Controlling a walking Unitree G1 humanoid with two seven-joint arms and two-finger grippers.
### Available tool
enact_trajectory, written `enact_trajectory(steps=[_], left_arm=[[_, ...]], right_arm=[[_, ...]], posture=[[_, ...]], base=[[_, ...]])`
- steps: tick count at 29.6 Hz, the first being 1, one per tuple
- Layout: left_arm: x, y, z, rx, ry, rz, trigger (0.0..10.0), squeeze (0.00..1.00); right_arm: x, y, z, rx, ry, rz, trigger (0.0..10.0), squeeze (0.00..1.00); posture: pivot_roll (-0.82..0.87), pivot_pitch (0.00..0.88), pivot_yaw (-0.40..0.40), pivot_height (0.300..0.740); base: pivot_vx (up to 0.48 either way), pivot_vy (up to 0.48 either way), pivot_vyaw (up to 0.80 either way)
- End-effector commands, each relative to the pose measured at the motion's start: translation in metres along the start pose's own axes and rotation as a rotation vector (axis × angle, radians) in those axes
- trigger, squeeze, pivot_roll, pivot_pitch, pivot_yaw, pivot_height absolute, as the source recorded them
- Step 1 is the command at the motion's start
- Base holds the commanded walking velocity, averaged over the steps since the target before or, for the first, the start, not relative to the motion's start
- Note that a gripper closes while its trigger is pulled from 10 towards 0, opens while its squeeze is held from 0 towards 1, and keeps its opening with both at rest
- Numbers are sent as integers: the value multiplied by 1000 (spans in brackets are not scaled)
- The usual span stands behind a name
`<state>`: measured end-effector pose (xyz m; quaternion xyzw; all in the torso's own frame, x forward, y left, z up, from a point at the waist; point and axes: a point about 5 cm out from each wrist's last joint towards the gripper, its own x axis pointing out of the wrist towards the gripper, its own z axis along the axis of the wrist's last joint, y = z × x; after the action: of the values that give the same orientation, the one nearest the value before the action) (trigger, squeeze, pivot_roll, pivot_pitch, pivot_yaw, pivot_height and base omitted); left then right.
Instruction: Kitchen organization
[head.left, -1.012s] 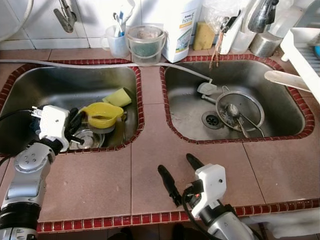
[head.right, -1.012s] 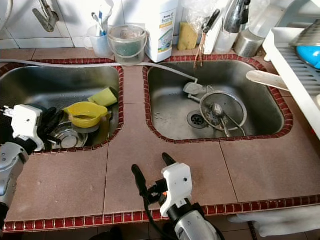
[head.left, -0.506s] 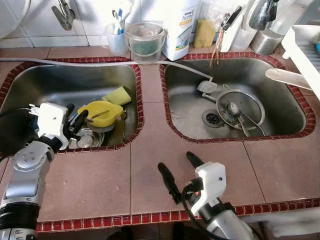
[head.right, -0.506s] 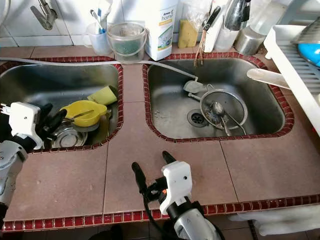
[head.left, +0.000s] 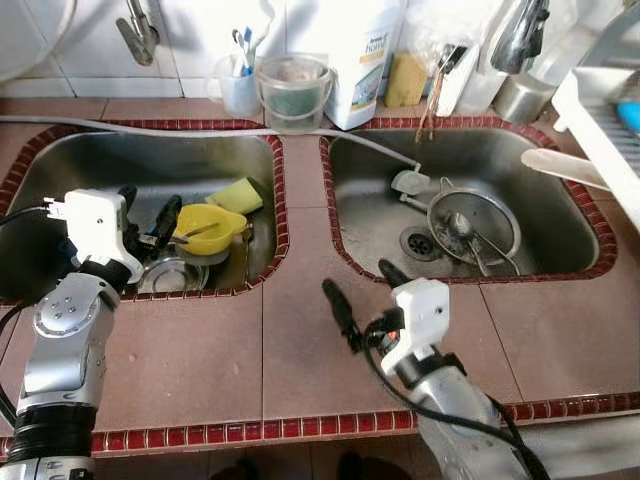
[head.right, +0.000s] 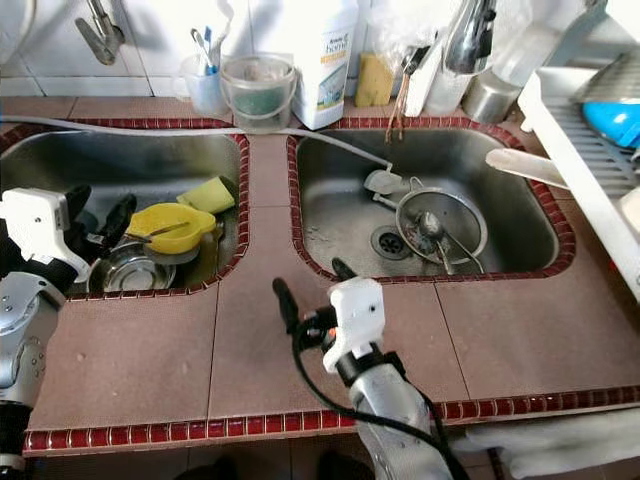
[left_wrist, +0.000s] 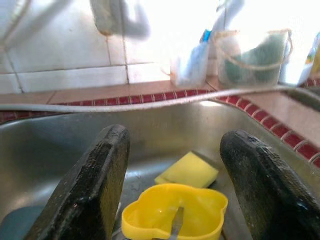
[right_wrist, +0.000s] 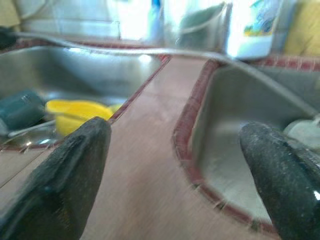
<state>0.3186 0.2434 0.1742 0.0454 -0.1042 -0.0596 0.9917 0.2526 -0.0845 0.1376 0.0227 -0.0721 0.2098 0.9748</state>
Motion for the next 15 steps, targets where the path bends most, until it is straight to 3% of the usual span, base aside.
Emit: enact_trajectory(steps=[1, 6, 15], left_arm=[[-2, -2, 0, -10, -6, 14, 10000, 0], [0, -11, -3, -33, -13, 24, 10000, 0], [2, -33, -12, -48, -14, 40, 10000, 0]], right_arm=[[3, -5, -3, -10, 0, -26, 10000, 0], [13, -14, -3, -27, -19, -42, 10000, 0], [28, -30, -5, -62, -46, -76, 10000, 0]], posture=[[-54, 46, -42, 740], [-50, 0, -51, 740], [-47, 0, -59, 740]], base=[[0, 0, 0], [0, 0, 0], [0, 0, 0]])
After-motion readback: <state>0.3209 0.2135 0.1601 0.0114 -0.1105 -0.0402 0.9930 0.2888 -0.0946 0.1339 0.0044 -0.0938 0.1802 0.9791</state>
